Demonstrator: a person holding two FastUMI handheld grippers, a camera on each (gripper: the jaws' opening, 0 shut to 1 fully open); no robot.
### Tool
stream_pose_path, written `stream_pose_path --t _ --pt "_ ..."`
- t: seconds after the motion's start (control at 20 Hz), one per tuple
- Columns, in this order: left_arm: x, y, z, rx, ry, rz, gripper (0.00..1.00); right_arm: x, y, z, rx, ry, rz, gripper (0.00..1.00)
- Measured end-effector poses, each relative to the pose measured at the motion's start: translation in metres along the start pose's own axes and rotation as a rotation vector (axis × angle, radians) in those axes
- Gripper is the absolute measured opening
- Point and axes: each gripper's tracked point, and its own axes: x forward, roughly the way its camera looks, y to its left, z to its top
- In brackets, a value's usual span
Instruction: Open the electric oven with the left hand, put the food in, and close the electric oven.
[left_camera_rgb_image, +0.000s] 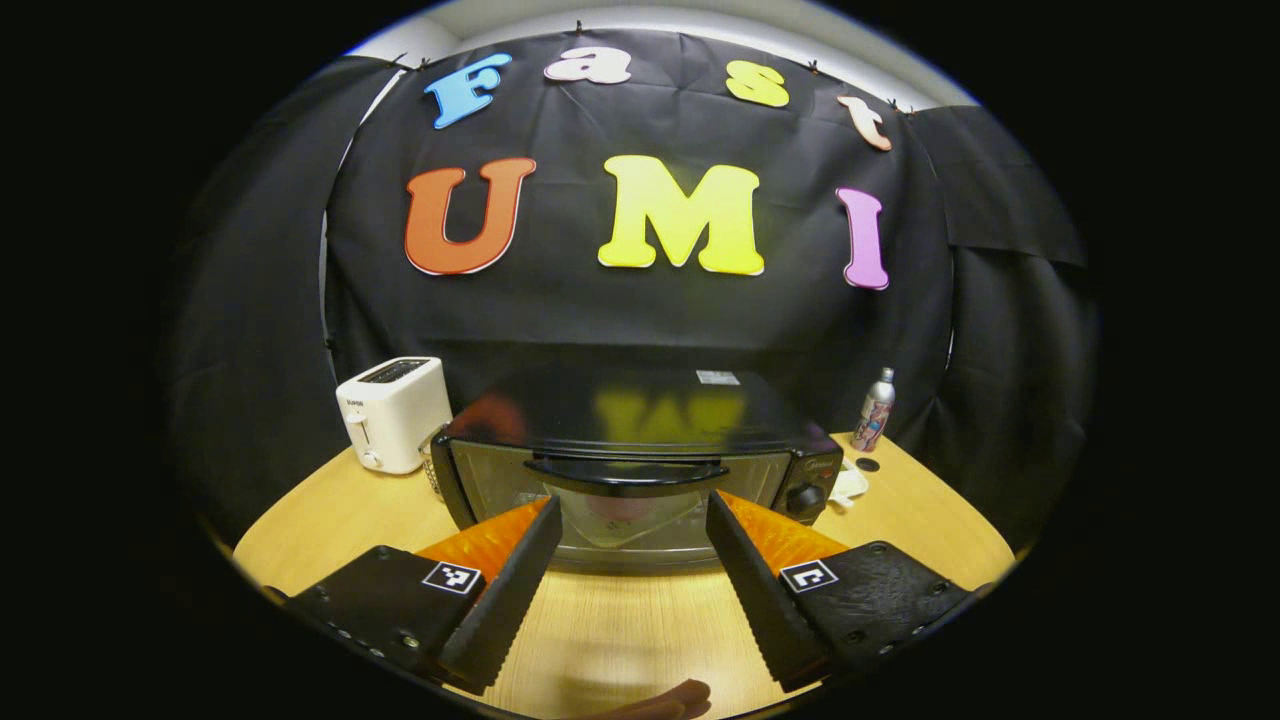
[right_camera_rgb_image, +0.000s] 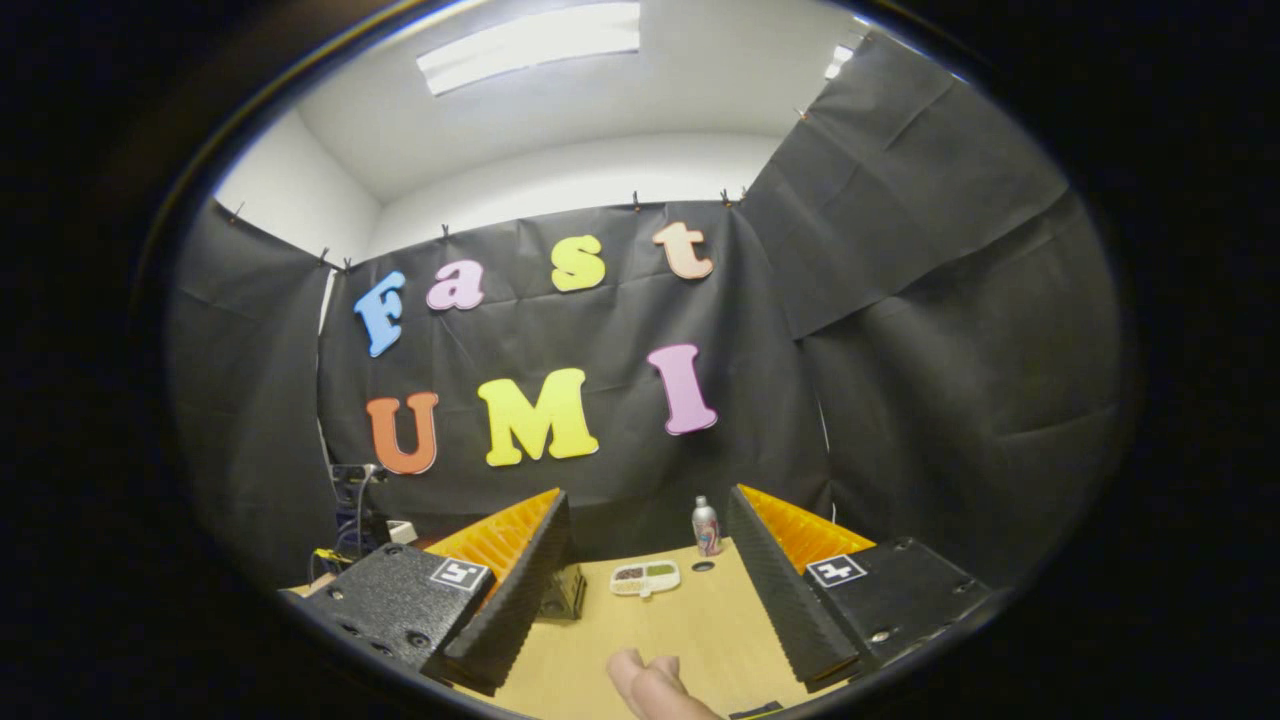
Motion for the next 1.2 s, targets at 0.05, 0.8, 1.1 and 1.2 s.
stream_pose_path --t 0.05,0.8,1.1,1.2 --pt "-0.005 -0.001 0.006 0.009 -0.015 0.003 0.93 0.000 0.000 0.001 -0.002 0.004 0.001 0.96" --pt "-0.229 -0.060 0.096 0.066 -0.277 -0.050 0.87 -0.044 0.002 0.040 -0.124 -0.057 -0.047 1.00" --pt "-0.303 -0.057 0.112 0.091 -0.408 0.003 0.95 -0.063 0.003 0.049 -0.145 -0.064 -0.042 0.96" --pt "-0.316 -0.053 0.110 0.073 -0.414 0.015 0.95 -0.071 0.007 0.051 -0.144 -0.070 -0.028 0.96"
